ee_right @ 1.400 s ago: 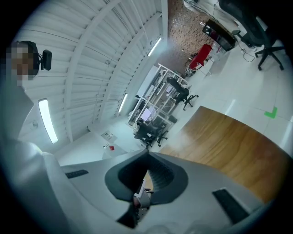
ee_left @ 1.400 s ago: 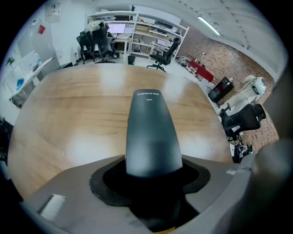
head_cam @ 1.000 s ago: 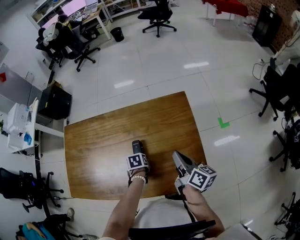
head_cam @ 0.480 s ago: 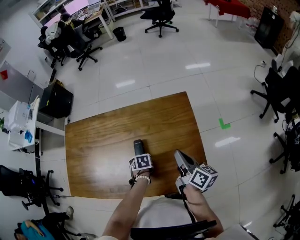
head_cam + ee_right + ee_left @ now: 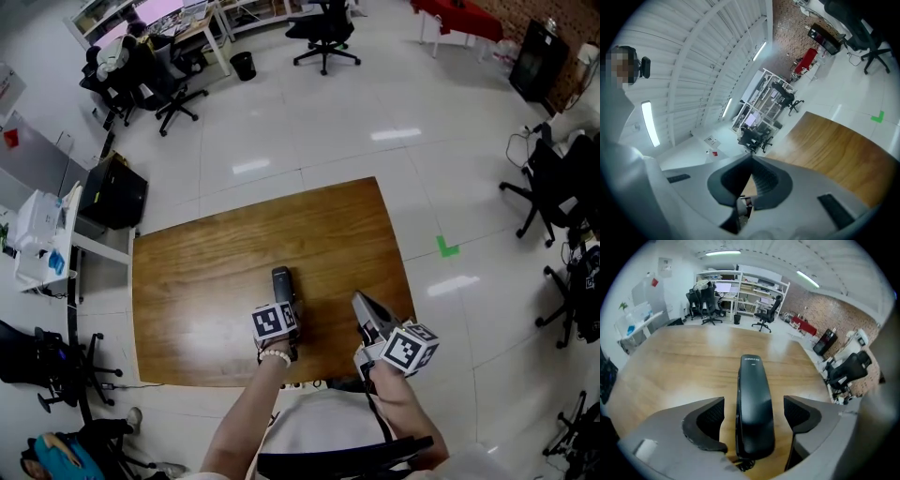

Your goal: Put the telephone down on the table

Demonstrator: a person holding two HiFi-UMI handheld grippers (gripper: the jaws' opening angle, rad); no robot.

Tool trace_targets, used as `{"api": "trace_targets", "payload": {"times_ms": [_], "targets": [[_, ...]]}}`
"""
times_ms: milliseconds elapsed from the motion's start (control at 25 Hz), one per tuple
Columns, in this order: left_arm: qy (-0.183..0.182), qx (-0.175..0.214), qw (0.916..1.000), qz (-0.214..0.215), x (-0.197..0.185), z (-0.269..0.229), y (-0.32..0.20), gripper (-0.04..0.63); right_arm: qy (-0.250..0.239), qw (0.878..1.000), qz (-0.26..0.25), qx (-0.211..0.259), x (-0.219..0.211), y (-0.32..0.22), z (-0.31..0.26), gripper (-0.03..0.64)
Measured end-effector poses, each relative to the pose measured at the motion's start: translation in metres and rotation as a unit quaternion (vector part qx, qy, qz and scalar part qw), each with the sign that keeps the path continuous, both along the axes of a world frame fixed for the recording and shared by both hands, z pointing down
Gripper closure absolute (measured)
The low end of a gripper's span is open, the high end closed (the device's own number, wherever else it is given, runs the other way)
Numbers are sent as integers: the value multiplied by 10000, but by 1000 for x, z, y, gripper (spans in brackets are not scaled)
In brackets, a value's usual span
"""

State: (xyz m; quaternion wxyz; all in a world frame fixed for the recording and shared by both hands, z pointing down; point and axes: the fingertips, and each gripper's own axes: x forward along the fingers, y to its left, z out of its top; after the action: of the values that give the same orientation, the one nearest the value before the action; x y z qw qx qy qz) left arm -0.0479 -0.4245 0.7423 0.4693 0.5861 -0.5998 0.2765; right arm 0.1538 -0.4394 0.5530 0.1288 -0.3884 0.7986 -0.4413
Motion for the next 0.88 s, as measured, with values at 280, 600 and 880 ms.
{"api": "trace_targets", "payload": {"times_ms": [280,600,880], "targets": [[1263,1623,9780,-351,-13,-105,6,189,105,9996,-146,223,-18,14,-16,614],[1961,2655,9428,-472,-55,-179,58,470,292,9980,-189,521,-46,44,-43,614],[2197,2842,9330,-235,-66,-200,117,584,536,9949,-296,806,-73,88,-67,614]]}}
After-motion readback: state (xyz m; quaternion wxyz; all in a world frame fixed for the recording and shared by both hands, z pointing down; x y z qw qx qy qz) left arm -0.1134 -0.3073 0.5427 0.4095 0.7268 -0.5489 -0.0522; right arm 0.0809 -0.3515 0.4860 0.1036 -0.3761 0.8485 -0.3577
